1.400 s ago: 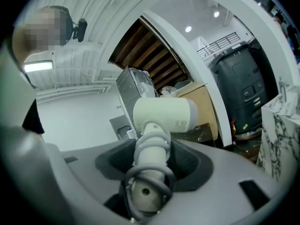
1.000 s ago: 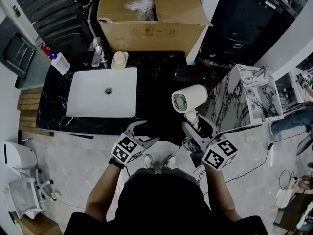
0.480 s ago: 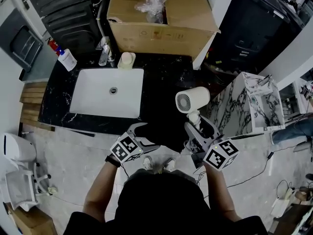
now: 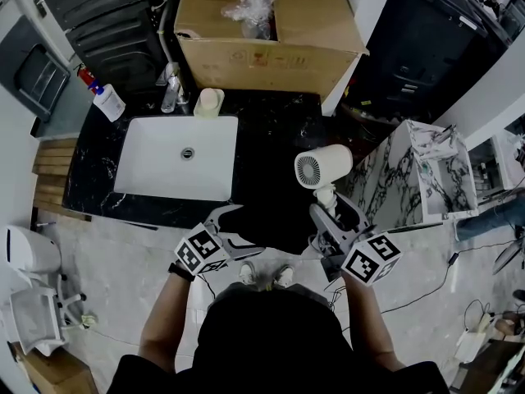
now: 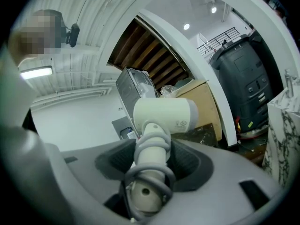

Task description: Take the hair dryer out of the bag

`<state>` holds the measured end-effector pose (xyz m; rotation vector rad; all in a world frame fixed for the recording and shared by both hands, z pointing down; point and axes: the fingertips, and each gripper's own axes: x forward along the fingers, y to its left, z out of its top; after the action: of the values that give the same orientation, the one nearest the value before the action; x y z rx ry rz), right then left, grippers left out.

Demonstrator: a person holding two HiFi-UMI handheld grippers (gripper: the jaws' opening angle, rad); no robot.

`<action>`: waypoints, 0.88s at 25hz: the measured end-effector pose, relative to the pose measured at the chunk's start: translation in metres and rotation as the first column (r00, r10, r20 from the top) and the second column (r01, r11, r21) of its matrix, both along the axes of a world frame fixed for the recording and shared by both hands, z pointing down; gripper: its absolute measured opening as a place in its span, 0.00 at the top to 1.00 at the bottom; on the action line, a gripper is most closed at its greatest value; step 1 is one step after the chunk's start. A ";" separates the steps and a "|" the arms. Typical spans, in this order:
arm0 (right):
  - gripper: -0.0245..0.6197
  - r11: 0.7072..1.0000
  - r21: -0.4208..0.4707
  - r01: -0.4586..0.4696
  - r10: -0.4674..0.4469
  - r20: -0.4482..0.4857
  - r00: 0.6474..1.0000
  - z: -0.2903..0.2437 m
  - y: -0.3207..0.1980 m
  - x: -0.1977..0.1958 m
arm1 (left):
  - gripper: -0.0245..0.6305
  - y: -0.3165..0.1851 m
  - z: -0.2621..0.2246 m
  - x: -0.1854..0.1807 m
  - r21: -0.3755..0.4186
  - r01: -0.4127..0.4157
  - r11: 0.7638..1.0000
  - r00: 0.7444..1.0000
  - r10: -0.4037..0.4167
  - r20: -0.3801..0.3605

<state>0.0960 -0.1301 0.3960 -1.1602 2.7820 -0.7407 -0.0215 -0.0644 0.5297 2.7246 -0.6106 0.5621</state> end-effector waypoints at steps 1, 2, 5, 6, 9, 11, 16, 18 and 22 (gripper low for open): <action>0.59 1.000 0.000 -0.002 0.002 0.001 1.000 0.001 -0.001 0.001 | 0.29 -0.004 -0.005 -0.003 0.006 0.021 1.000 0.999 -0.021 -0.024; 0.59 1.000 -0.001 -0.004 0.004 0.002 1.000 0.001 -0.002 0.001 | 0.29 -0.007 -0.009 -0.006 0.013 0.042 0.999 0.998 -0.042 -0.043; 0.59 1.000 -0.003 -0.011 0.011 0.002 1.000 0.002 -0.003 0.002 | 0.29 -0.018 -0.019 -0.016 0.043 0.098 0.994 0.992 -0.094 -0.090; 0.59 1.000 -0.003 -0.012 0.013 0.002 1.000 0.001 -0.004 0.002 | 0.29 -0.021 -0.023 -0.018 0.054 0.115 0.992 0.988 -0.108 -0.106; 0.59 1.000 0.000 -0.016 0.016 0.010 1.000 0.001 -0.005 0.002 | 0.29 -0.033 -0.037 -0.026 0.111 0.185 0.976 0.977 -0.170 -0.131; 0.59 1.000 0.001 -0.020 0.020 0.014 1.000 -0.001 -0.006 0.003 | 0.29 -0.042 -0.046 -0.031 0.162 0.242 0.957 0.967 -0.223 -0.127; 0.59 1.000 0.007 -0.031 0.031 0.018 0.999 -0.005 -0.009 0.002 | 0.30 -0.060 -0.076 -0.040 0.276 0.365 0.889 0.931 -0.340 -0.137; 0.59 0.999 0.010 -0.033 0.033 0.019 0.999 -0.006 -0.010 0.001 | 0.30 -0.065 -0.084 -0.044 0.299 0.404 0.864 0.914 -0.376 -0.149; 0.59 0.999 0.016 -0.038 0.038 0.023 0.999 -0.008 -0.011 0.002 | 0.70 -0.071 -0.091 -0.061 0.346 0.473 0.810 0.880 -0.456 -0.133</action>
<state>0.0982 -0.1414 0.3882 -1.1912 2.7343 -0.7222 -0.0822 -0.1355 0.4383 2.7405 -1.4520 0.2796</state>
